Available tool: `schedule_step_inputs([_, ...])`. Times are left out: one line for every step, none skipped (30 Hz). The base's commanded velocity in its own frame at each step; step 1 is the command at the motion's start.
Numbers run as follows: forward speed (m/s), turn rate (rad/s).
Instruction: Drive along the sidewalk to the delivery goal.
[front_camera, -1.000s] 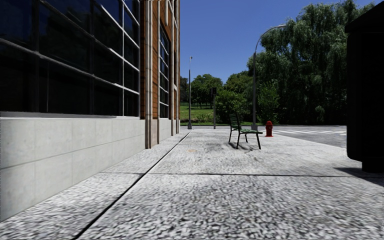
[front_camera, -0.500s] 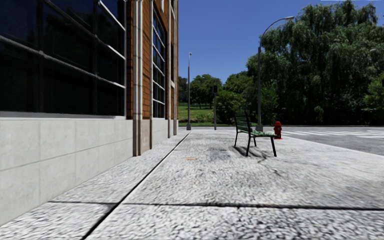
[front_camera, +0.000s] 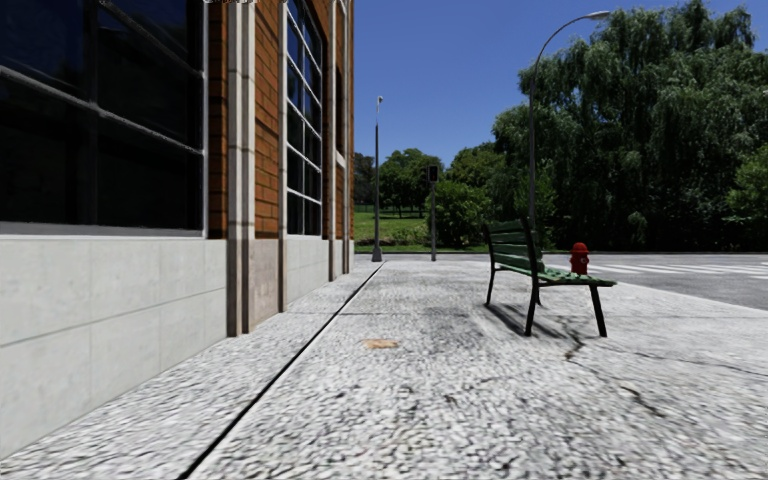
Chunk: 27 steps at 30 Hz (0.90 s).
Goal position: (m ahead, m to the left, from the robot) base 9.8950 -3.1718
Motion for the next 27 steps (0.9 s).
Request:
schedule_step_inputs([2.00, 0.00])
schedule_step_inputs([2.00, 0.00])
schedule_step_inputs([2.00, 0.00])
schedule_step_inputs([2.00, 0.00])
schedule_step_inputs([2.00, 0.00])
schedule_step_inputs([2.00, 0.00])
schedule_step_inputs([2.00, 0.00])
schedule_step_inputs([2.00, 0.00])
schedule_step_inputs([2.00, 0.00])
schedule_step_inputs([2.00, 0.00])
schedule_step_inputs([2.00, 0.00])
schedule_step_inputs([2.00, 0.00])
schedule_step_inputs([2.00, 0.00])
schedule_step_inputs([2.00, 0.00])
schedule_step_inputs([2.00, 0.00])
schedule_step_inputs([2.00, 0.00])
schedule_step_inputs([2.00, -0.04])
schedule_step_inputs([2.00, -0.06])
schedule_step_inputs([2.00, -0.07])
schedule_step_inputs([2.00, -0.07])
schedule_step_inputs([2.00, -0.07])
schedule_step_inputs([2.00, -0.08])
schedule_step_inputs([2.00, -0.09])
schedule_step_inputs([2.00, -0.10])
schedule_step_inputs([2.00, -0.10])
schedule_step_inputs([2.00, -0.10])
schedule_step_inputs([2.00, -0.09])
